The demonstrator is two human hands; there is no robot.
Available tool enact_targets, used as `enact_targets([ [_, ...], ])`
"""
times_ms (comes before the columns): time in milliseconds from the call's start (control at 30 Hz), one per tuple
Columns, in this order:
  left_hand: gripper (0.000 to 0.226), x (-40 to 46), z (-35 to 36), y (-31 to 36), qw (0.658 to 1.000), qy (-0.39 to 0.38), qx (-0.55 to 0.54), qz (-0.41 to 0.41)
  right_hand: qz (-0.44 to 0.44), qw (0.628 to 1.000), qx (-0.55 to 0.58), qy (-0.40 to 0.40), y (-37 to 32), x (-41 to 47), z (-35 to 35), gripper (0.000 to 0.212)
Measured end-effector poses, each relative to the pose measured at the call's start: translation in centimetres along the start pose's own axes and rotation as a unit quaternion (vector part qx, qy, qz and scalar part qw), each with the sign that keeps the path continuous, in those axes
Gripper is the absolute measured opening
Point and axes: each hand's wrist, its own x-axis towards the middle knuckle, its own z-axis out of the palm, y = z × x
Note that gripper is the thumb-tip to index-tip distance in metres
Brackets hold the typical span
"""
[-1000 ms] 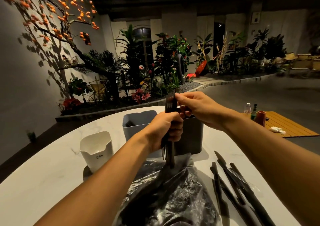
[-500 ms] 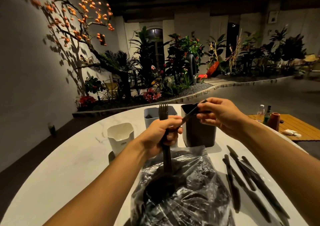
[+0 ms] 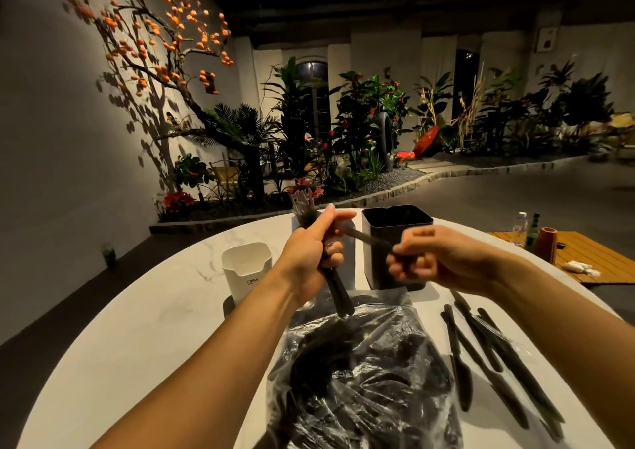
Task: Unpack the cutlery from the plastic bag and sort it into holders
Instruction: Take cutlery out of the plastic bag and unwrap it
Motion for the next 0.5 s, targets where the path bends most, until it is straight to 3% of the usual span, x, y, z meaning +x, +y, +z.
enact_targets([
  [100,0.041,-0.4,0.7,0.0,0.998,0.016,0.056,-0.009,0.072,0.961,-0.237,-0.121,0.4,-0.3,0.8,0.018],
  [167,0.041,-0.5,0.9,-0.1,0.996,-0.002,0.086,-0.015,0.060,0.927,-0.349,-0.125,-0.1,-0.1,1.5,0.021],
  [233,0.042,-0.7,1.2,-0.1,0.993,-0.019,0.114,-0.019,0.006,0.930,-0.362,-0.068,-1.2,0.5,2.2,0.022],
  [333,0.043,-0.9,1.5,0.1,0.986,-0.050,0.153,-0.042,-0.107,0.951,-0.289,0.027,-3.2,1.5,3.8,0.028],
  [400,0.042,-1.2,1.6,0.2,0.979,-0.082,0.175,-0.059,-0.181,0.929,-0.318,0.050,-4.2,1.9,4.9,0.030],
  [500,0.038,-1.2,1.5,0.8,0.976,-0.102,0.180,-0.065,-0.230,0.895,-0.381,0.039,-5.2,2.3,5.9,0.017],
])
